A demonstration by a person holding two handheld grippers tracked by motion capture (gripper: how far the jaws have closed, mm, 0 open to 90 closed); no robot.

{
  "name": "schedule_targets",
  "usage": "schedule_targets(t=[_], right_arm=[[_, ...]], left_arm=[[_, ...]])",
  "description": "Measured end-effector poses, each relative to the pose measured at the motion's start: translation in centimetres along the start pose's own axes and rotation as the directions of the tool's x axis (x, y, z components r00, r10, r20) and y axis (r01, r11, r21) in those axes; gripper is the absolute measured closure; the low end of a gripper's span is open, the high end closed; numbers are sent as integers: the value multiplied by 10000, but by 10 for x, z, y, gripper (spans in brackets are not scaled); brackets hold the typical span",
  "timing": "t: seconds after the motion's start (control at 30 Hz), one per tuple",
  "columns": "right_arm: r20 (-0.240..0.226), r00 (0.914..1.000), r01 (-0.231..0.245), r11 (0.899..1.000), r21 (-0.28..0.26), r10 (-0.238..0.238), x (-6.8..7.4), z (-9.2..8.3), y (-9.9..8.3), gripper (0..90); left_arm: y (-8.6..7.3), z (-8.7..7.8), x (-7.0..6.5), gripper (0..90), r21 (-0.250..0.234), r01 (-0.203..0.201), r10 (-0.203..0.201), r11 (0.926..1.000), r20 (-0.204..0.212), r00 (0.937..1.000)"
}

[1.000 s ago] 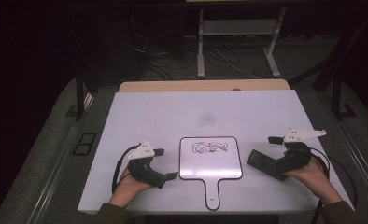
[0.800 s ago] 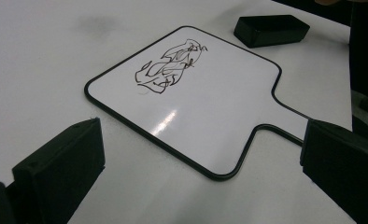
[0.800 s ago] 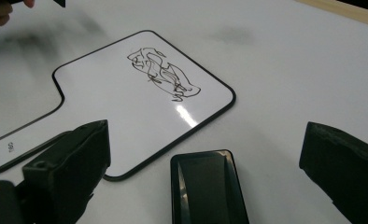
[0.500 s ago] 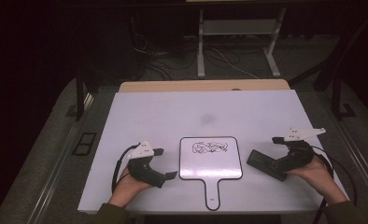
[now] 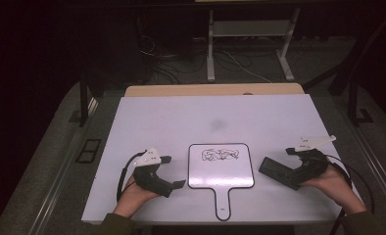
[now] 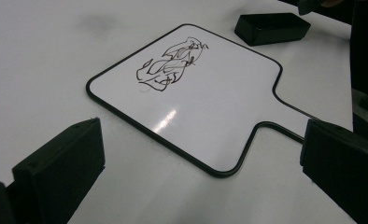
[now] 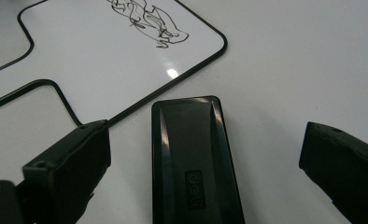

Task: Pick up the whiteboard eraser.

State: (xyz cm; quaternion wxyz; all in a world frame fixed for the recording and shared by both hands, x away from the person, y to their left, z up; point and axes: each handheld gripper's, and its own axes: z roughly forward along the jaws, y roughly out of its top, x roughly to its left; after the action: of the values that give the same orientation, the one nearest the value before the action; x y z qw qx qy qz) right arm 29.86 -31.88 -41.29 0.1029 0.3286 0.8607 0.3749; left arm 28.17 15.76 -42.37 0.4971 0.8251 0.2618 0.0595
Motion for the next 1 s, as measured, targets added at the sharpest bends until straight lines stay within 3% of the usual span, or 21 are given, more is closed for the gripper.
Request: schedule_targets(t=[0.33,0.67,0.7,0.9,1.0], right_arm=[[-70,9999,106,9993,355,-104,1,0,-3,10],[-145,9994,339,9939,1053,-326,3,8,-5,14],[-168,9992,388,9932,1096,-372,3,8,-5,64],[-62,9991,421,9882,1472,-417,4,14,-7,69],[-154,9989,460,9849,1666,-441,3,18,-10,147]], left_arm=[[0,0,0,0,34,25,-25,10000,2,10000],[-1,0,0,0,40,52,-52,10000,-25,10000],[-1,0,0,0,40,51,-51,10000,-18,10000],[-1,1,0,0,57,45,-45,10000,-2,10000],[-1,1,0,0,99,31,-31,9999,2,10000]])
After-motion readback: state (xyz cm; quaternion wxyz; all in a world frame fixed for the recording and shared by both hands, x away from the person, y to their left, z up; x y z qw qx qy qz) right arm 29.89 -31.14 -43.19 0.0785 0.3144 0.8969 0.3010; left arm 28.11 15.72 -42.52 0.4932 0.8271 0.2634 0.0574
